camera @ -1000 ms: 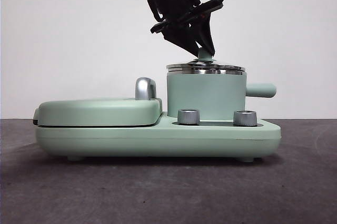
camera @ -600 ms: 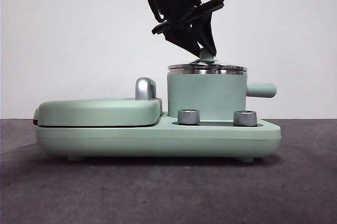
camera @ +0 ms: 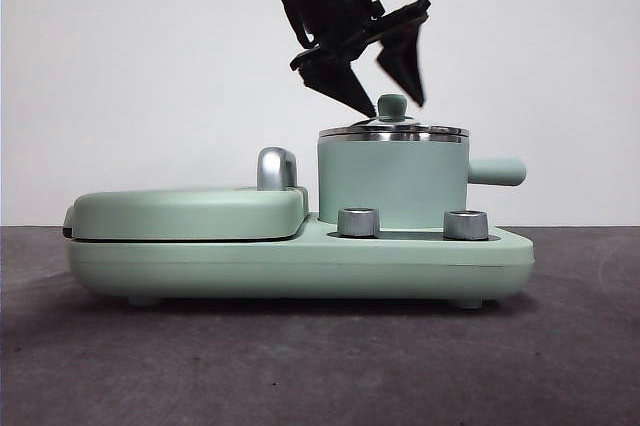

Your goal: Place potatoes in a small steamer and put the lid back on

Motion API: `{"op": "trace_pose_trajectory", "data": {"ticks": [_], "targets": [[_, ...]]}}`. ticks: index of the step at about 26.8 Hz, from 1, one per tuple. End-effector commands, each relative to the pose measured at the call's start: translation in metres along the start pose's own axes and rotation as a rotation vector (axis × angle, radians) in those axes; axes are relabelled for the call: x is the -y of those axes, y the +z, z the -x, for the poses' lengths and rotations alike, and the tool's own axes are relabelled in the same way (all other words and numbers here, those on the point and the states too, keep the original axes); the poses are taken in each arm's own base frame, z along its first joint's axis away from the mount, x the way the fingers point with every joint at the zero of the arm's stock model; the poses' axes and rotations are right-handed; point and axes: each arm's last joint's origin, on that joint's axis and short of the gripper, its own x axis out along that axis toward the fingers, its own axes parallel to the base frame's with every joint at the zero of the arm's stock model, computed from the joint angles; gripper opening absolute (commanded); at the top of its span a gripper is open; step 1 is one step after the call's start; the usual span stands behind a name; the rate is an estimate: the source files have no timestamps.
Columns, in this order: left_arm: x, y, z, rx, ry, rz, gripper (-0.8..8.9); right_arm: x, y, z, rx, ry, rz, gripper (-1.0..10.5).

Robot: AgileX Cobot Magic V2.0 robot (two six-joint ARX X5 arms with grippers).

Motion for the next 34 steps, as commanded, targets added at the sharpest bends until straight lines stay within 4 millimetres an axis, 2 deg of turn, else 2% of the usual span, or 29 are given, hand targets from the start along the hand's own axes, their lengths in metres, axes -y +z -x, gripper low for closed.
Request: {"op": "trace_pose_trajectory", "data": {"ticks": [1,4,10,12,14,17,22,24,25,26,27,28,34], "targets": [[0.007,0.018,0.019,0.059,-0.004,-0.006,5.35,-0.001,0.002,0.001,0.007,0.008,-0.009,4.2],[0.014,0.024,0.063,0.028,-0.008,-0.002,5.30,-0.001,0.002,0.001,0.008,0.008,-0.009,4.2],[0.032,0.010,0.154,-0.109,-0.094,0.020,5.07,-0.002,0.002,0.001,0.000,0.031,-0.005,4.2],[0.038,-0.005,0.181,-0.132,-0.107,0.025,4.88,-0.003,0.001,0.001,-0.010,0.063,-0.004,4.2],[0.045,-0.034,0.206,-0.154,-0.119,0.031,4.88,-0.004,0.001,0.001,-0.018,0.091,-0.005,4.2],[0.056,-0.089,0.239,-0.153,-0.117,0.062,4.88,-0.004,0.001,0.001,-0.019,0.093,-0.004,4.2],[0.068,-0.147,0.273,-0.017,-0.110,0.147,4.84,-0.004,0.001,0.001,-0.019,0.093,-0.005,4.2],[0.071,-0.167,0.285,0.078,-0.102,0.177,4.19,-0.004,0.001,0.001,-0.019,0.093,-0.005,4.1],[0.072,-0.175,0.289,0.114,-0.097,0.183,3.42,-0.004,0.001,0.001,-0.020,0.093,-0.005,3.4],[0.073,-0.183,0.294,0.154,-0.091,0.178,1.71,-0.004,0.001,0.001,-0.020,0.093,-0.005,2.0],[0.074,-0.190,0.298,0.185,-0.078,0.173,-0.30,-0.004,0.001,0.001,-0.020,0.093,-0.004,-0.1],[0.074,-0.195,0.301,0.210,-0.059,0.183,0.27,-0.004,0.001,0.001,-0.019,0.093,-0.002,0.3],[0.076,-0.216,0.316,0.218,0.021,0.223,0.06,-0.004,0.002,0.001,-0.012,0.095,-0.002,0.2]]}}
